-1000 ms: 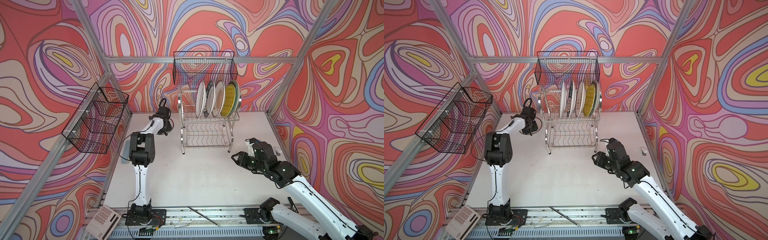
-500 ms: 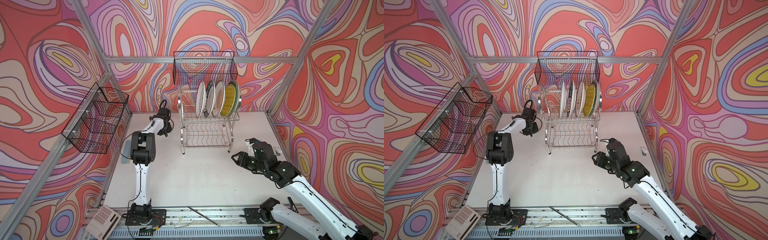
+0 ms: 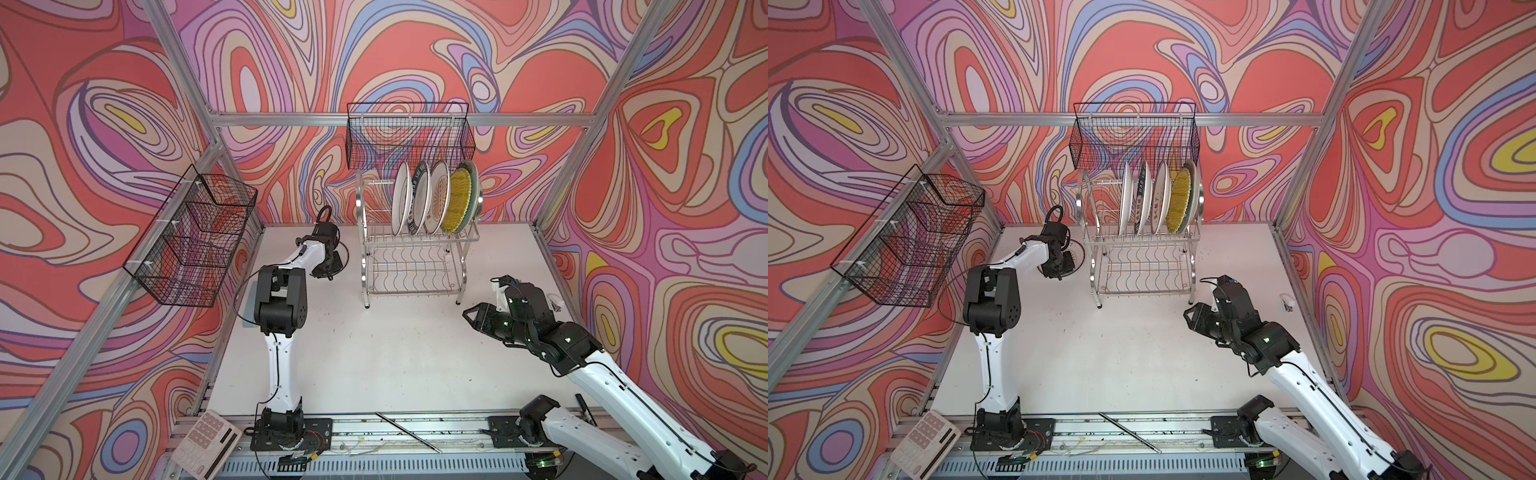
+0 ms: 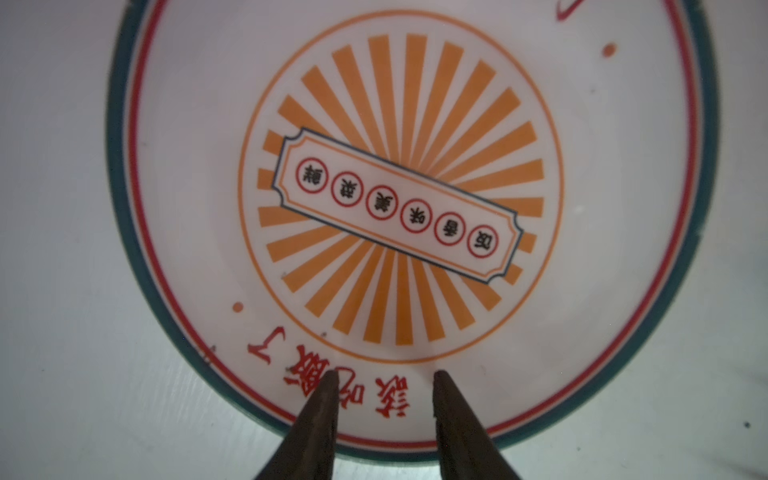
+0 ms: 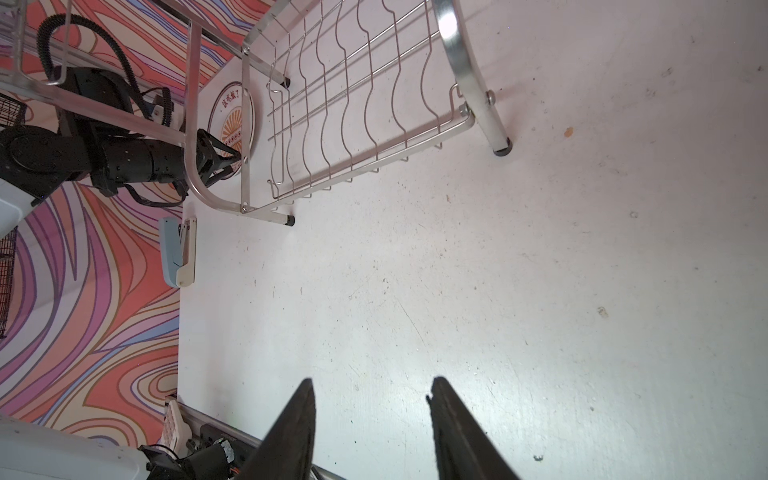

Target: Load the plates into the dish rack

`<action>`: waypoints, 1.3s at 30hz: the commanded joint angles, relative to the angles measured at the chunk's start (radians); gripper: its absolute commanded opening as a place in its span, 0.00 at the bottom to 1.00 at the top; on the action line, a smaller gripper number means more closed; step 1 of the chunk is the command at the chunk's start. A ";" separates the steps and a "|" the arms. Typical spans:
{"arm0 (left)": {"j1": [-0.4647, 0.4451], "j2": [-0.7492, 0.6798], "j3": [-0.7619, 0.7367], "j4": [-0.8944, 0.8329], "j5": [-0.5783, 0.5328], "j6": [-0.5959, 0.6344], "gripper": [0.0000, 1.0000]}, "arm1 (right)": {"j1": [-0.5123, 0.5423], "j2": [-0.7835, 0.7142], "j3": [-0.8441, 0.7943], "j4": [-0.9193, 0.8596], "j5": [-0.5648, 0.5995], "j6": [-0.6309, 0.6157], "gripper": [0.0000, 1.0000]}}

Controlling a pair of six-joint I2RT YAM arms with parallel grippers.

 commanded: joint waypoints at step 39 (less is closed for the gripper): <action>-0.105 -0.354 -0.497 0.052 0.038 0.008 0.39 | 0.004 -0.012 0.065 -0.016 0.034 -0.049 0.46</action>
